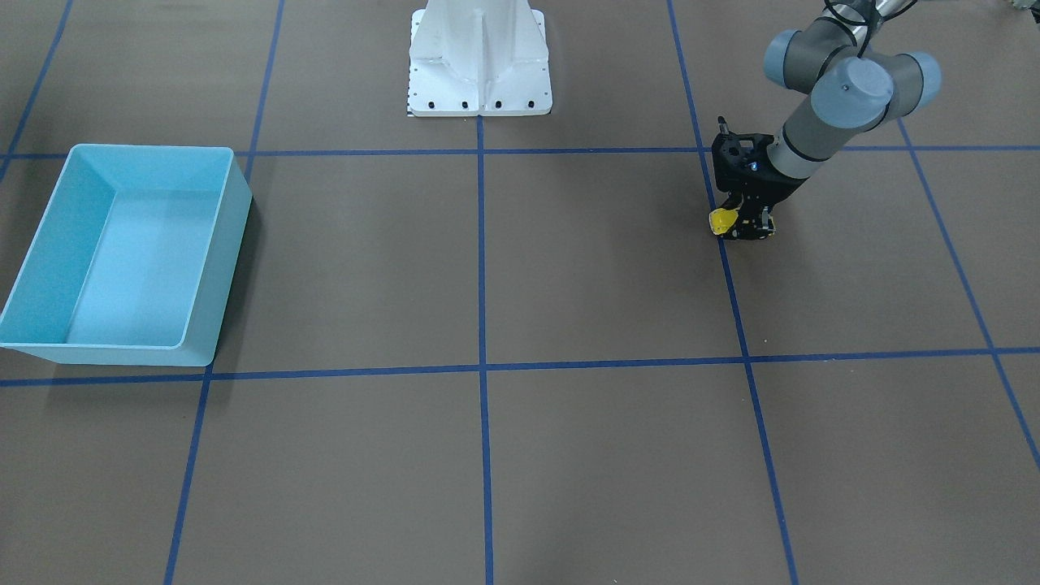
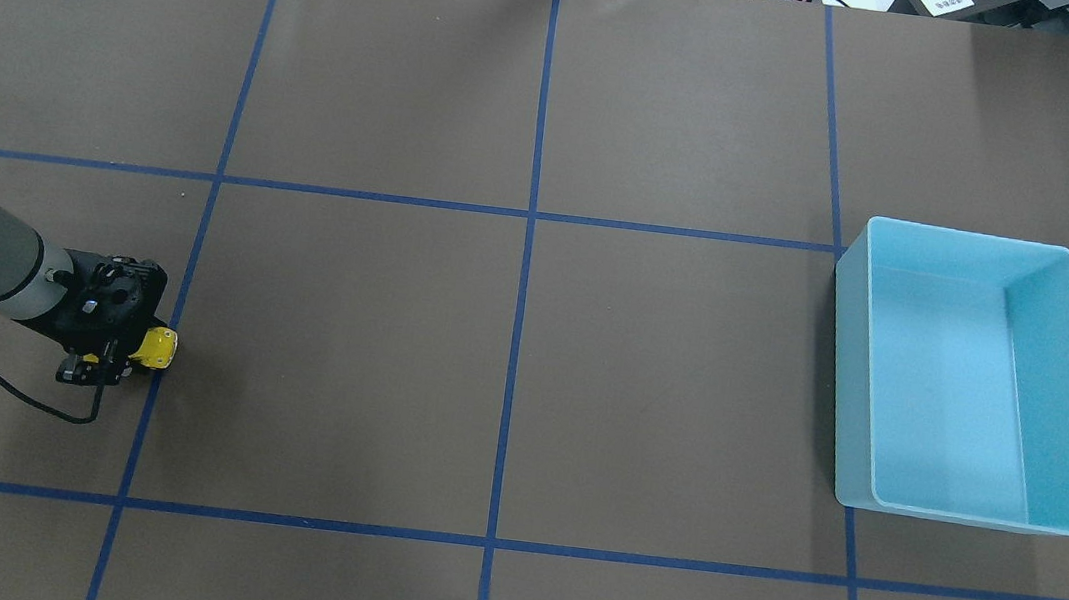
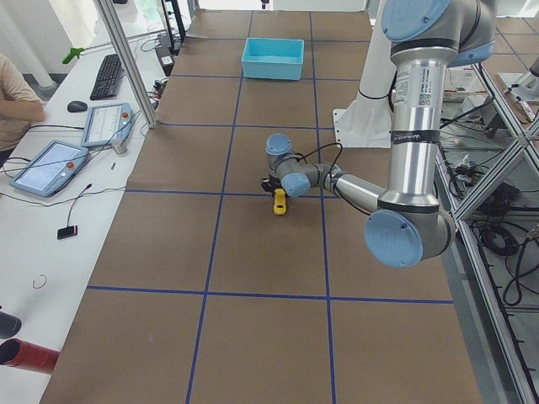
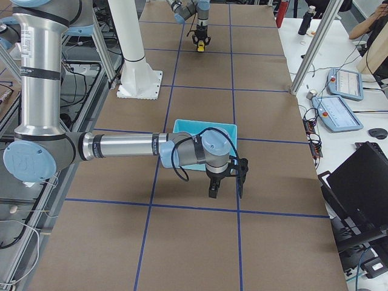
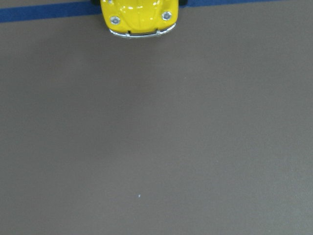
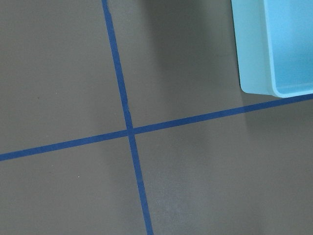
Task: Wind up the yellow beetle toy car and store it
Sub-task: 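Drag the pressed car backward toward the robot with the left gripper, then release the car so it rolls forward, withdrawing the left gripper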
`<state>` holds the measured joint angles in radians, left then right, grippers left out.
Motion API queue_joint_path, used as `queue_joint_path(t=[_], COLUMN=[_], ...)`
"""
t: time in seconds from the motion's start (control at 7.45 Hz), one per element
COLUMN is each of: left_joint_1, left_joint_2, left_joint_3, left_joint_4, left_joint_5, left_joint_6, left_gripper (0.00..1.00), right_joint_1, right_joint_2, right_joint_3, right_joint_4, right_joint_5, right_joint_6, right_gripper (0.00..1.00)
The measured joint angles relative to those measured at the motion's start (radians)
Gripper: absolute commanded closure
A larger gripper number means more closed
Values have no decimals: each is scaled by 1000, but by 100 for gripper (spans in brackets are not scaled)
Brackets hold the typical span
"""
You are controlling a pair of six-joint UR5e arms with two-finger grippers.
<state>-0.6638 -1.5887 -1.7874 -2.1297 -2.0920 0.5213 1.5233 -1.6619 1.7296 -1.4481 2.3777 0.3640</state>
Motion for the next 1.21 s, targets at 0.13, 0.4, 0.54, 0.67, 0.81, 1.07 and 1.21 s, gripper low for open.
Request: queue_joint_path(t=[0.13, 0.4, 0.54, 0.67, 0.81, 1.07, 1.21], left_joint_1=[-5, -38, -63, -88, -108, -148, -176], left_joint_2=[2, 0, -1, -1, -1, -1, -1], left_joint_3=[14, 43, 41, 29, 11, -6, -8], left_joint_4=[-11, -16, -11, 4, 24, 68, 99], left_joint_5=[-7, -39, -47, -52, -59, -64, -65], left_joint_6=[26, 114, 128, 119, 88, 44, 37], left_gripper=[0, 0, 0, 0, 0, 0, 0], right_joint_1=[0, 0, 0, 0, 0, 0, 0], right_joint_2=[1, 2, 2, 2, 2, 2, 2], right_joint_3=[0, -1, -1, -1, -1, -1, -1], right_joint_4=[0, 0, 0, 0, 0, 0, 0], right_joint_5=[0, 0, 0, 0, 1, 1, 1], right_joint_6=[-1, -2, -3, -3, -3, -3, -3], right_gripper=[0, 0, 0, 0, 0, 0, 0])
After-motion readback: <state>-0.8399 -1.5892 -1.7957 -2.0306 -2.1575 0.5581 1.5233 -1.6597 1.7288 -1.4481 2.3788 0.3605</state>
